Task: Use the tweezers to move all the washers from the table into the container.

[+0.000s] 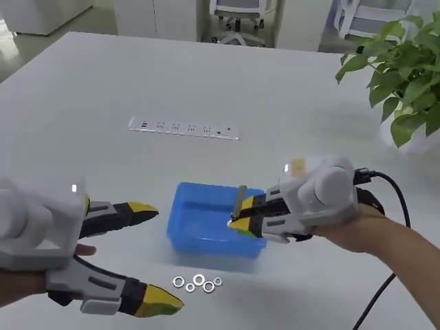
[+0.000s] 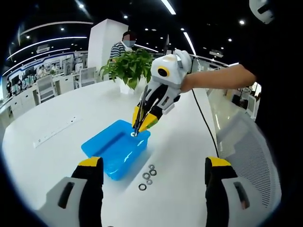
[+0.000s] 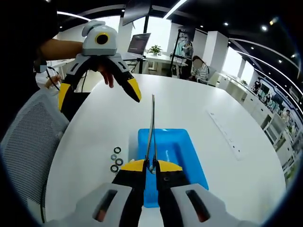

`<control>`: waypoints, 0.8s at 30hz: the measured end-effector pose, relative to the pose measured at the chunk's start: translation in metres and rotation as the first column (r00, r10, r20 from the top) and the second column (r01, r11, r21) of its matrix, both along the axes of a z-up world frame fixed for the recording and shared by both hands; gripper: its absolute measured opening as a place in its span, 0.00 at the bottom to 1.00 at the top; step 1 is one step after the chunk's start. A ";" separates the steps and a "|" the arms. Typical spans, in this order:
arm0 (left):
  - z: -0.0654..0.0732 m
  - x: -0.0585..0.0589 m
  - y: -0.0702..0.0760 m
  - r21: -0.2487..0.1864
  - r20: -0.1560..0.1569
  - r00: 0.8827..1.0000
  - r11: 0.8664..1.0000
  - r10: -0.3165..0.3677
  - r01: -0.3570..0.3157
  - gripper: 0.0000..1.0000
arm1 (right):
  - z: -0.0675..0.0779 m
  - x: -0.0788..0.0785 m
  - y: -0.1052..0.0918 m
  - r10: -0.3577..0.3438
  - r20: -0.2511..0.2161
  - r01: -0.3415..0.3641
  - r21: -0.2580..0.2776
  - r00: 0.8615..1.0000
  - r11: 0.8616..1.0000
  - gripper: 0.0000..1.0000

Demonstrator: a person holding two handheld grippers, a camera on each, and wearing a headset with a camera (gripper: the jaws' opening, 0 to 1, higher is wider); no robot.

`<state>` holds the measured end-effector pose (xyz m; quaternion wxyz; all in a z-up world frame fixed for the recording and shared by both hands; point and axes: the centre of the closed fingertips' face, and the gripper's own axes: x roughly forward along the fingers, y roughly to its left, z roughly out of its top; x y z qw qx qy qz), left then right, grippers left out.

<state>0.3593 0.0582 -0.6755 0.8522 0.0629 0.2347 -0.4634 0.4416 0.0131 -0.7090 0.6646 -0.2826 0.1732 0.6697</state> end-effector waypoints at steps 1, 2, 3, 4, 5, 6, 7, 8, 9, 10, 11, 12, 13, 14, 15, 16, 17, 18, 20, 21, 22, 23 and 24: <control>0.000 0.000 0.000 0.000 -0.001 1.000 1.000 0.001 -0.001 0.96 | -0.002 0.002 0.000 -0.001 -0.002 0.001 -0.001 1.000 1.000 0.09; 0.000 0.001 0.001 -0.001 -0.002 1.000 1.000 0.005 -0.005 0.98 | -0.003 0.003 0.000 0.000 0.001 0.000 -0.004 1.000 1.000 0.09; 0.000 0.001 0.001 0.002 -0.001 1.000 1.000 0.007 -0.007 0.99 | -0.004 0.005 0.000 0.001 0.003 -0.001 -0.004 1.000 1.000 0.09; -0.001 0.002 0.002 0.004 0.000 1.000 1.000 0.010 -0.010 0.99 | -0.006 0.007 0.000 -0.002 0.001 0.002 -0.001 1.000 1.000 0.09; -0.001 0.003 0.002 0.006 0.000 1.000 1.000 0.011 -0.011 0.99 | -0.007 0.009 0.000 -0.004 0.001 0.004 0.000 1.000 1.000 0.09; -0.001 0.003 0.002 0.006 0.000 1.000 1.000 0.011 -0.011 0.99 | -0.008 0.011 0.000 -0.009 0.002 0.009 0.002 1.000 1.000 0.09; -0.001 0.004 0.003 0.006 0.000 1.000 1.000 0.011 -0.011 0.99 | -0.009 0.013 0.000 -0.013 0.001 0.013 0.002 1.000 1.000 0.09; -0.001 0.005 0.003 0.006 0.000 1.000 1.000 0.014 -0.014 0.99 | -0.010 0.014 0.000 -0.014 0.000 0.014 0.002 1.000 1.000 0.09; -0.001 0.005 0.003 0.006 0.000 1.000 1.000 0.015 -0.015 0.99 | -0.012 0.016 0.000 -0.015 0.000 0.015 0.001 1.000 1.000 0.09; -0.001 0.006 0.003 0.005 -0.001 1.000 1.000 0.015 -0.015 0.99 | -0.013 0.017 0.000 -0.016 -0.002 0.016 0.001 1.000 1.000 0.09; -0.001 0.007 0.003 0.006 0.000 1.000 1.000 0.015 -0.015 0.99 | -0.015 0.018 0.000 -0.017 -0.003 0.017 0.000 1.000 1.000 0.09; -0.002 0.008 0.003 0.006 0.000 1.000 1.000 0.015 -0.015 0.99 | -0.016 0.019 0.000 -0.016 -0.002 0.016 0.000 1.000 1.000 0.09; -0.002 0.009 0.002 0.005 0.000 1.000 1.000 0.015 -0.015 0.99 | -0.018 0.020 0.000 -0.015 -0.002 0.015 -0.001 1.000 1.000 0.09; -0.002 0.010 0.002 0.005 -0.001 1.000 1.000 0.015 -0.015 0.99 | -0.019 0.020 0.000 -0.014 -0.004 0.014 -0.001 1.000 1.000 0.09; -0.002 0.012 0.002 0.006 0.002 1.000 1.000 0.016 -0.016 0.99 | -0.021 0.021 0.001 -0.008 -0.003 0.008 -0.001 1.000 1.000 0.09; -0.002 0.013 0.001 0.005 0.006 1.000 1.000 0.015 -0.015 0.99 | -0.022 0.021 0.002 -0.002 -0.001 0.002 -0.001 1.000 1.000 0.09; -0.001 0.015 0.000 -0.001 0.009 1.000 1.000 0.010 -0.010 0.98 | -0.024 0.021 0.002 0.004 -0.006 -0.004 0.000 1.000 1.000 0.09; -0.001 0.016 0.000 -0.001 0.009 1.000 1.000 0.008 -0.008 0.97 | -0.025 0.021 0.003 0.009 -0.007 -0.009 0.002 1.000 1.000 0.09; -0.003 0.019 -0.002 0.007 0.012 1.000 1.000 0.004 -0.004 0.95 | -0.027 0.023 0.004 0.011 -0.008 -0.011 0.001 1.000 1.000 0.09; -0.003 0.021 -0.002 0.008 0.014 1.000 1.000 0.002 -0.002 0.94 | -0.028 0.023 0.004 0.011 -0.010 -0.011 0.000 1.000 1.000 0.09; -0.003 0.022 -0.002 0.007 0.019 1.000 1.000 -0.001 0.001 0.92 | -0.030 0.024 0.005 0.011 -0.012 -0.011 0.000 1.000 1.000 0.09; -0.002 0.024 -0.003 0.003 0.024 1.000 1.000 -0.001 0.001 0.91 | -0.031 0.025 0.005 0.011 -0.016 -0.011 -0.001 1.000 1.000 0.09; -0.002 0.027 -0.003 0.003 0.029 1.000 1.000 0.001 -0.001 0.89 | -0.033 0.026 0.005 0.012 -0.018 -0.012 -0.004 1.000 1.000 0.09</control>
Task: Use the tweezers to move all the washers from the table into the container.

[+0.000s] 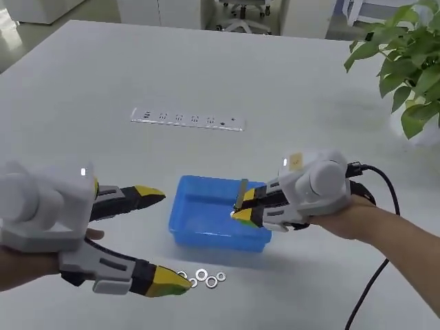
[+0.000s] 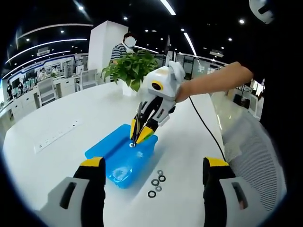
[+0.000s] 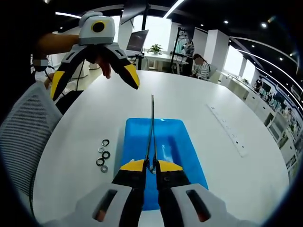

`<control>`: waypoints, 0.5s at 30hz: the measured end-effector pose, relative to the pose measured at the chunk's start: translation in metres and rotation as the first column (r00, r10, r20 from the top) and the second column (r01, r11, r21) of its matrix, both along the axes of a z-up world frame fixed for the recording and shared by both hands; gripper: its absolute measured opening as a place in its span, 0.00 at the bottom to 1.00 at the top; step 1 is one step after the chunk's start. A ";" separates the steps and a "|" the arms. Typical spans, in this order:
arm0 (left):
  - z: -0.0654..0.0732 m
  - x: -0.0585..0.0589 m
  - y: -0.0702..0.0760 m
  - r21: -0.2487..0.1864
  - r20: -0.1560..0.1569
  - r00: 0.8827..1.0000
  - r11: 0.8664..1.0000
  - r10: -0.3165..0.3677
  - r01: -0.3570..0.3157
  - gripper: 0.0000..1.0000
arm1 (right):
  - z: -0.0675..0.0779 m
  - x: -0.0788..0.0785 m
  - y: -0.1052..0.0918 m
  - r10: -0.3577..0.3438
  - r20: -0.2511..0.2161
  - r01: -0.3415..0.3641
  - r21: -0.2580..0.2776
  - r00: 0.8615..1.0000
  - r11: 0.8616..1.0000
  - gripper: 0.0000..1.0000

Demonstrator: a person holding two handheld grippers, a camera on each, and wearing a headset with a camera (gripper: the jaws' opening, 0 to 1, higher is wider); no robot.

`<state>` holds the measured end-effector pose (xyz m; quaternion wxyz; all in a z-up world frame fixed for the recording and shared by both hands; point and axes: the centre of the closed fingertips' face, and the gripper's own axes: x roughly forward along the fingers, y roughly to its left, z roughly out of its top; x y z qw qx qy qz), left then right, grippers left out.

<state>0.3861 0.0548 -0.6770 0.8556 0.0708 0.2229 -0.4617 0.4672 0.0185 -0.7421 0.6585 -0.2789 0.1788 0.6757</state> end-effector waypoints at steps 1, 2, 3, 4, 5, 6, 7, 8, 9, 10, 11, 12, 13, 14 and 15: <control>0.000 0.002 0.000 0.000 0.003 1.000 1.000 -0.001 0.001 0.87 | -0.001 0.001 0.000 0.000 -0.002 0.000 -0.003 1.000 1.000 0.09; 0.000 0.004 -0.001 -0.001 0.005 1.000 1.000 -0.006 0.006 0.84 | -0.003 0.001 0.001 0.001 -0.008 -0.001 -0.004 1.000 1.000 0.09; 0.000 0.006 -0.002 -0.001 0.006 1.000 1.000 -0.008 0.008 0.82 | -0.004 0.001 0.001 0.000 -0.012 0.000 -0.003 1.000 1.000 0.09; 0.000 0.008 -0.002 0.000 0.012 1.000 1.000 -0.013 0.013 0.79 | -0.006 0.002 0.001 0.002 -0.015 -0.002 -0.006 1.000 1.000 0.09; 0.000 0.010 -0.003 0.000 0.015 1.000 1.000 -0.016 0.016 0.77 | -0.007 0.002 0.002 0.003 -0.018 -0.003 -0.008 1.000 1.000 0.09; 0.000 0.012 -0.004 0.003 0.016 1.000 1.000 -0.023 0.023 0.75 | -0.009 0.002 0.002 0.004 -0.020 -0.004 -0.010 1.000 1.000 0.09; 0.000 0.014 -0.004 0.009 0.023 0.999 1.000 -0.027 0.027 0.71 | -0.010 0.003 0.002 0.004 -0.022 -0.004 -0.012 1.000 1.000 0.09; 0.000 0.016 -0.005 0.013 0.029 0.999 0.999 -0.031 0.030 0.68 | -0.012 0.004 0.003 0.003 -0.027 -0.003 -0.013 1.000 1.000 0.09; 0.001 0.019 -0.006 0.015 0.033 0.999 0.999 -0.033 0.032 0.65 | -0.013 0.004 0.003 0.003 -0.030 -0.003 -0.014 1.000 1.000 0.09; 0.001 0.022 -0.006 0.019 0.037 0.999 0.999 -0.035 0.035 0.62 | -0.014 0.004 0.003 0.005 -0.032 -0.005 -0.017 0.999 1.000 0.09; 0.000 0.025 -0.007 0.025 0.042 0.998 0.999 -0.042 0.041 0.59 | -0.015 0.004 0.003 0.005 -0.034 -0.005 -0.019 0.999 1.000 0.09; 0.000 0.027 -0.008 0.032 0.045 0.998 0.998 -0.047 0.046 0.56 | -0.016 0.004 0.003 0.006 -0.037 -0.007 -0.019 0.999 1.000 0.09; -0.001 0.030 -0.009 0.038 0.048 0.997 0.998 -0.053 0.051 0.54 | -0.017 0.004 0.004 0.005 -0.041 -0.006 -0.020 0.999 1.000 0.09; -0.001 0.033 -0.010 0.045 0.052 0.997 0.997 -0.057 0.055 0.53 | -0.018 0.004 0.004 0.006 -0.043 -0.007 -0.023 0.999 1.000 0.09; -0.002 0.036 -0.011 0.050 0.053 0.997 0.997 -0.060 0.058 0.51 | -0.019 0.004 0.004 0.005 -0.044 -0.007 -0.025 0.999 1.000 0.09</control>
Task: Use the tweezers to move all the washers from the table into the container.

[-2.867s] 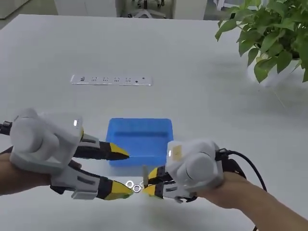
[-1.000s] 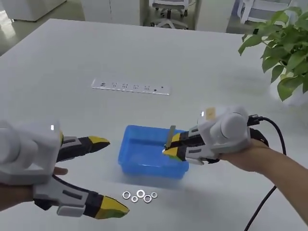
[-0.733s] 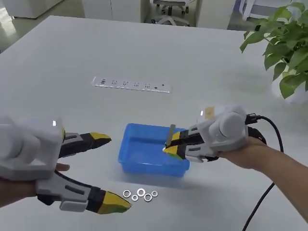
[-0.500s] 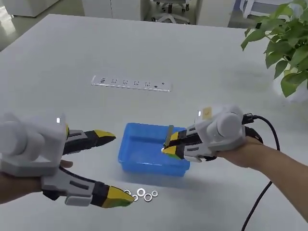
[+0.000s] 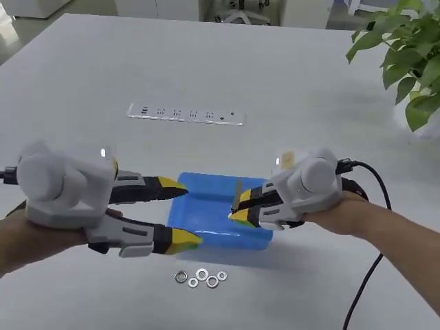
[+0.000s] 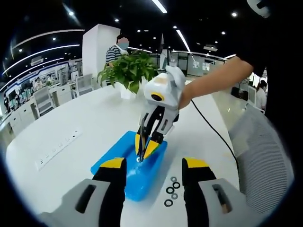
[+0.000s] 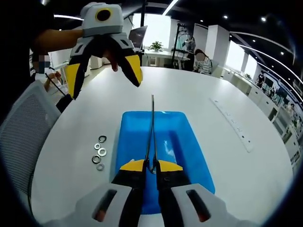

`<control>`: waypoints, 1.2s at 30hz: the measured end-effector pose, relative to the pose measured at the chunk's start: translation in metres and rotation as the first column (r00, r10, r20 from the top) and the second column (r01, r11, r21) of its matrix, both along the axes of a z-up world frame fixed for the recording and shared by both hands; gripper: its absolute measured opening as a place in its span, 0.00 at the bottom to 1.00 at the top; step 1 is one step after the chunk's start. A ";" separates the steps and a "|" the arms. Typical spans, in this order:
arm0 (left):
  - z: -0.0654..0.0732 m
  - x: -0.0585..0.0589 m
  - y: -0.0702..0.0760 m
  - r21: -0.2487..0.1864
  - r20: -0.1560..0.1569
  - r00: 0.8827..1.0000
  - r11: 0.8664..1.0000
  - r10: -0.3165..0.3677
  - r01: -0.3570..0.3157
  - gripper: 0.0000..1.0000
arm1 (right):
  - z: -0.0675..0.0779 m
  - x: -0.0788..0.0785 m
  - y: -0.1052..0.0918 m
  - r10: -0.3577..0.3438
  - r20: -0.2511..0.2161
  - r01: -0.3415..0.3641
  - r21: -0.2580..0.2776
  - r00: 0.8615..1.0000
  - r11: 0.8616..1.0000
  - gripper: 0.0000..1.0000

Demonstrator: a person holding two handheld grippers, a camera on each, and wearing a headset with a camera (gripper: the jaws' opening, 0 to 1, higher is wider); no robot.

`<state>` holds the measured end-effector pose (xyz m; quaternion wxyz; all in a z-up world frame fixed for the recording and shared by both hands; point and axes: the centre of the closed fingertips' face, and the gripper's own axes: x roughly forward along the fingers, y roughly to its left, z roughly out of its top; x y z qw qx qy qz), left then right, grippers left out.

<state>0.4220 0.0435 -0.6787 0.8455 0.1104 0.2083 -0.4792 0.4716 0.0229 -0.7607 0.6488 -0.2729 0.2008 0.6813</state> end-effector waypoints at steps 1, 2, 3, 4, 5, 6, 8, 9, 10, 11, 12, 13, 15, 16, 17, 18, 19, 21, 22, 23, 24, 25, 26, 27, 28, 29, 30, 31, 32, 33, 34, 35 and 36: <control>0.000 0.004 -0.002 0.004 0.006 1.000 1.000 -0.006 0.006 0.50 | -0.001 0.000 0.000 0.001 -0.002 -0.001 -0.002 1.000 1.000 0.09; 0.000 0.006 -0.003 0.009 0.011 1.000 1.000 -0.012 0.012 0.48 | -0.002 0.000 0.000 0.003 -0.003 -0.003 -0.004 1.000 1.000 0.09; -0.001 0.010 -0.005 0.020 0.015 1.000 1.000 -0.018 0.018 0.46 | -0.003 0.000 0.001 0.003 -0.004 -0.003 -0.005 1.000 1.000 0.09; -0.001 0.013 -0.006 0.023 0.017 1.000 0.999 -0.023 0.023 0.44 | -0.004 0.000 0.001 0.003 -0.006 -0.003 -0.007 1.000 1.000 0.09; 0.000 0.016 -0.009 0.022 0.020 0.999 0.999 -0.031 0.031 0.42 | -0.004 0.000 0.000 0.003 -0.008 -0.003 -0.008 1.000 1.000 0.10; 0.000 0.019 -0.010 0.022 0.023 0.999 0.999 -0.035 0.035 0.39 | -0.005 0.000 0.000 0.004 -0.010 -0.005 -0.010 1.000 1.000 0.10; 0.000 0.024 -0.013 0.021 0.029 0.999 0.999 -0.044 0.044 0.37 | -0.006 0.000 0.000 0.006 -0.009 -0.006 -0.013 1.000 1.000 0.10; 0.000 0.027 -0.016 0.021 0.031 0.998 0.999 -0.049 0.049 0.34 | -0.007 0.000 0.000 0.007 -0.011 -0.007 -0.015 1.000 1.000 0.10; -0.001 0.029 -0.017 0.026 0.031 0.998 0.998 -0.052 0.051 0.32 | -0.007 0.000 0.000 0.010 -0.009 -0.010 -0.018 1.000 1.000 0.10; -0.003 0.031 -0.019 0.032 0.032 0.998 0.998 -0.060 0.059 0.30 | -0.008 0.000 0.000 0.010 -0.009 -0.011 -0.021 1.000 1.000 0.10; -0.003 0.032 -0.021 0.032 0.032 0.997 0.997 -0.065 0.064 0.28 | -0.008 0.000 0.000 0.011 -0.010 -0.012 -0.021 1.000 1.000 0.10; -0.004 0.034 -0.022 0.032 0.032 0.997 0.997 -0.068 0.067 0.28 | -0.009 0.000 0.000 0.012 -0.010 -0.012 -0.022 1.000 1.000 0.10; -0.007 0.038 -0.024 0.038 0.031 0.997 0.997 -0.071 0.070 0.26 | -0.011 0.000 -0.001 0.013 -0.013 -0.013 -0.027 1.000 1.000 0.10; -0.009 0.040 -0.025 0.044 0.030 0.997 0.996 -0.075 0.074 0.26 | -0.012 -0.001 -0.001 0.015 -0.013 -0.015 -0.029 1.000 0.999 0.10; -0.010 0.042 -0.026 0.048 0.032 0.996 0.996 -0.078 0.076 0.25 | -0.012 -0.001 -0.001 0.016 -0.012 -0.016 -0.031 1.000 0.999 0.10; -0.011 0.042 -0.027 0.054 0.033 0.996 0.995 -0.084 0.082 0.24 | -0.013 -0.001 -0.001 0.018 -0.011 -0.019 -0.034 1.000 0.999 0.10; -0.012 0.043 -0.030 0.059 0.033 0.995 0.994 -0.096 0.094 0.23 | -0.013 -0.001 -0.002 0.019 -0.010 -0.020 -0.035 1.000 0.999 0.10; -0.014 0.044 -0.034 0.063 0.030 0.993 0.992 -0.113 0.111 0.22 | -0.014 -0.002 -0.002 0.024 -0.008 -0.024 -0.039 1.000 0.999 0.10; -0.015 0.044 -0.036 0.067 0.032 0.992 0.990 -0.123 0.121 0.21 | -0.015 -0.003 -0.002 0.027 -0.006 -0.027 -0.042 1.000 0.999 0.10; -0.016 0.045 -0.038 0.068 0.031 0.991 0.990 -0.129 0.126 0.19 | -0.015 -0.003 -0.003 0.029 -0.007 -0.029 -0.044 1.000 0.999 0.10; -0.016 0.045 -0.039 0.069 0.029 0.990 0.989 -0.135 0.133 0.19 | -0.016 -0.003 -0.003 0.030 -0.006 -0.030 -0.046 1.000 0.998 0.10; -0.019 0.046 -0.039 0.074 0.027 0.989 0.987 -0.142 0.140 0.18 | -0.017 -0.003 -0.004 0.032 -0.005 -0.032 -0.049 0.999 0.998 0.10; -0.019 0.046 -0.040 0.077 0.026 0.989 0.986 -0.148 0.146 0.17 | -0.017 -0.004 -0.004 0.035 -0.005 -0.035 -0.049 0.999 0.998 0.10; -0.020 0.047 -0.042 0.080 0.024 0.987 0.985 -0.156 0.153 0.17 | -0.018 -0.005 -0.004 0.041 -0.007 -0.042 -0.051 0.999 0.998 0.10; -0.021 0.047 -0.043 0.081 0.026 0.986 0.984 -0.162 0.159 0.16 | -0.018 -0.006 -0.004 0.045 -0.006 -0.046 -0.054 0.999 0.998 0.10; -0.021 0.048 -0.043 0.082 0.025 0.985 0.983 -0.168 0.165 0.15 | -0.020 -0.006 -0.005 0.050 -0.002 -0.050 -0.059 0.999 0.997 0.10; -0.022 0.048 -0.044 0.083 0.025 0.985 0.982 -0.170 0.168 0.14 | -0.020 -0.006 -0.005 0.051 -0.002 -0.051 -0.061 0.999 0.997 0.10; -0.022 0.049 -0.044 0.085 0.025 0.984 0.981 -0.177 0.174 0.14 | -0.020 -0.006 -0.005 0.053 0.000 -0.053 -0.059 0.999 0.997 0.10; -0.023 0.049 -0.045 0.086 0.023 0.983 0.980 -0.182 0.179 0.12 | -0.020 -0.006 -0.004 0.051 -0.003 -0.051 -0.056 0.999 0.997 0.10; -0.025 0.049 -0.045 0.090 0.019 0.982 0.979 -0.186 0.184 0.11 | -0.020 -0.006 -0.005 0.051 -0.003 -0.051 -0.058 0.999 0.997 0.10; -0.026 0.049 -0.044 0.094 0.019 0.982 0.978 -0.189 0.186 0.10 | -0.020 -0.006 -0.005 0.051 -0.002 -0.051 -0.059 0.999 0.997 0.10; -0.026 0.049 -0.044 0.096 0.020 0.981 0.977 -0.195 0.192 0.09 | -0.020 -0.005 -0.005 0.050 -0.003 -0.050 -0.058 0.999 0.997 0.10; -0.027 0.049 -0.045 0.096 0.019 0.980 0.976 -0.197 0.195 0.09 | -0.020 -0.005 -0.005 0.050 -0.004 -0.050 -0.058 0.999 0.997 0.10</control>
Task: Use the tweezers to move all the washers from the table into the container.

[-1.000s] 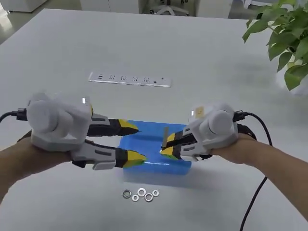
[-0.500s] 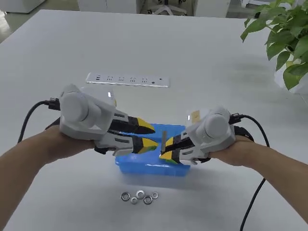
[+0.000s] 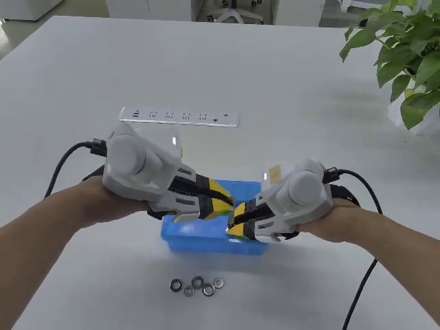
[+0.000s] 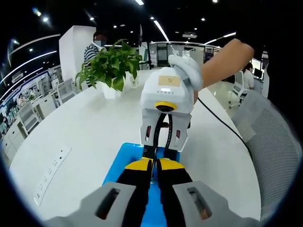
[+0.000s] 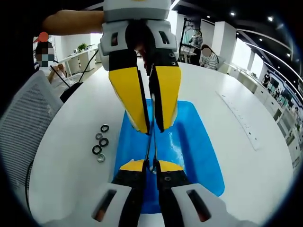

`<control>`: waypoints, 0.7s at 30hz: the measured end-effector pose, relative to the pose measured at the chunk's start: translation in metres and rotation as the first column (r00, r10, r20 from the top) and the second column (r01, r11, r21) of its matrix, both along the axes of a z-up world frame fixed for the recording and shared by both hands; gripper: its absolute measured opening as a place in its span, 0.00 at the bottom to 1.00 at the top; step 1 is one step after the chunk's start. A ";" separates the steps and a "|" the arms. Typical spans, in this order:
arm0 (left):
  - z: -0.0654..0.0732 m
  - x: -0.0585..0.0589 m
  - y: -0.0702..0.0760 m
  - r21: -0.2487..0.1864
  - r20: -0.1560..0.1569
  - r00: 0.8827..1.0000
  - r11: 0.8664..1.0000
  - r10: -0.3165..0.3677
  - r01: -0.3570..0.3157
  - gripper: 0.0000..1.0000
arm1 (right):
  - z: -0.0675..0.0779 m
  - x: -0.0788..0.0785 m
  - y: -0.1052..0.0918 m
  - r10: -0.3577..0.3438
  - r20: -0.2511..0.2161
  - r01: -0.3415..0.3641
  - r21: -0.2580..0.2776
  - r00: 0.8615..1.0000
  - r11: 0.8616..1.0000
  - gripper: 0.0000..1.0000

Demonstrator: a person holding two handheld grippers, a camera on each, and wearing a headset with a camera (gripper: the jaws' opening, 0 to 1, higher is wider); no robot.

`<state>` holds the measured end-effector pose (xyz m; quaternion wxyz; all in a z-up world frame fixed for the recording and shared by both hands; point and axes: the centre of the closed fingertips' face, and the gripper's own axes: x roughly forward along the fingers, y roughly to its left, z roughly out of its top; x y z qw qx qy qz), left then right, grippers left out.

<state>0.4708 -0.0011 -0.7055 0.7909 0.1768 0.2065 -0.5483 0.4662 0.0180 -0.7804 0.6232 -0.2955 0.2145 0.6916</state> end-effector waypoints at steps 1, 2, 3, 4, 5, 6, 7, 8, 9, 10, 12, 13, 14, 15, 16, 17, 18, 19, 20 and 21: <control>0.000 0.000 0.000 0.000 0.000 1.000 1.000 -0.003 0.003 0.08 | 0.000 0.000 0.000 -0.001 -0.001 0.001 0.000 1.000 1.000 0.10; -0.001 0.000 0.000 0.000 -0.002 1.000 1.000 -0.005 0.005 0.08 | 0.000 0.000 0.000 -0.003 -0.003 0.003 0.001 1.000 1.000 0.10; -0.001 0.000 0.000 -0.001 0.000 1.000 1.000 -0.008 0.008 0.08 | 0.000 0.000 0.000 -0.002 -0.002 0.002 0.000 1.000 1.000 0.10; -0.002 0.000 0.000 -0.002 0.000 1.000 1.000 -0.008 0.008 0.08 | 0.000 0.000 0.000 -0.002 -0.001 0.002 0.001 1.000 1.000 0.10; -0.002 0.000 0.000 -0.003 -0.001 1.000 1.000 -0.009 0.009 0.08 | 0.000 0.000 0.000 -0.003 -0.002 0.003 0.001 1.000 1.000 0.10; -0.002 0.000 0.000 -0.004 0.001 1.000 1.000 -0.011 0.011 0.08 | 0.000 0.000 0.000 -0.005 -0.003 0.005 0.001 1.000 1.000 0.10; -0.002 0.001 0.000 -0.004 0.004 1.000 1.000 -0.013 0.013 0.08 | 0.000 0.000 0.000 -0.006 -0.003 0.006 0.001 1.000 1.000 0.10; -0.001 0.000 -0.001 -0.002 0.008 1.000 1.000 -0.015 0.015 0.07 | 0.000 0.000 -0.001 -0.006 -0.002 0.006 -0.001 1.000 1.000 0.11; -0.001 -0.001 -0.003 -0.001 0.010 1.000 1.000 -0.019 0.019 0.07 | 0.000 0.000 -0.001 -0.004 0.002 0.004 -0.001 1.000 1.000 0.11; -0.001 -0.001 -0.003 0.000 0.015 1.000 1.000 -0.021 0.021 0.07 | 0.000 0.000 -0.001 -0.003 0.004 0.003 -0.002 1.000 1.000 0.11; -0.001 0.000 -0.003 0.001 0.018 1.000 1.000 -0.024 0.024 0.07 | 0.000 0.001 -0.001 -0.004 0.006 0.004 -0.003 1.000 1.000 0.11; -0.001 0.000 -0.003 0.003 0.022 0.999 1.000 -0.026 0.026 0.07 | 0.000 0.000 -0.001 -0.004 0.008 0.004 -0.004 1.000 1.000 0.11; -0.001 0.000 -0.003 0.003 0.023 0.999 1.000 -0.028 0.028 0.07 | 0.001 0.000 -0.001 -0.004 0.009 0.004 -0.004 1.000 1.000 0.11; -0.001 0.000 -0.003 0.002 0.024 0.999 1.000 -0.029 0.029 0.07 | 0.001 0.000 -0.001 -0.005 0.008 0.005 -0.004 1.000 1.000 0.12; 0.000 0.000 -0.003 0.003 0.027 0.999 1.000 -0.031 0.031 0.07 | 0.002 0.000 -0.001 -0.005 0.011 0.006 -0.005 1.000 1.000 0.12; 0.000 0.000 -0.003 0.002 0.027 0.999 1.000 -0.031 0.031 0.07 | 0.002 0.000 -0.001 -0.006 0.013 0.006 -0.005 1.000 1.000 0.12; 0.000 0.001 -0.003 0.000 0.028 0.999 1.000 -0.030 0.030 0.07 | 0.003 0.001 -0.001 -0.008 0.013 0.008 -0.003 1.000 1.000 0.12; 0.001 0.001 -0.003 -0.001 0.029 0.999 1.000 -0.029 0.029 0.06 | 0.003 0.000 -0.001 -0.009 0.013 0.009 -0.002 1.000 1.000 0.12; 0.001 0.001 -0.002 0.000 0.031 0.999 1.000 -0.030 0.030 0.06 | 0.004 0.001 -0.001 -0.011 0.014 0.011 -0.002 1.000 1.000 0.12; 0.001 0.002 -0.002 -0.001 0.031 0.999 1.000 -0.030 0.030 0.06 | 0.004 0.001 -0.001 -0.011 0.015 0.011 -0.001 1.000 1.000 0.12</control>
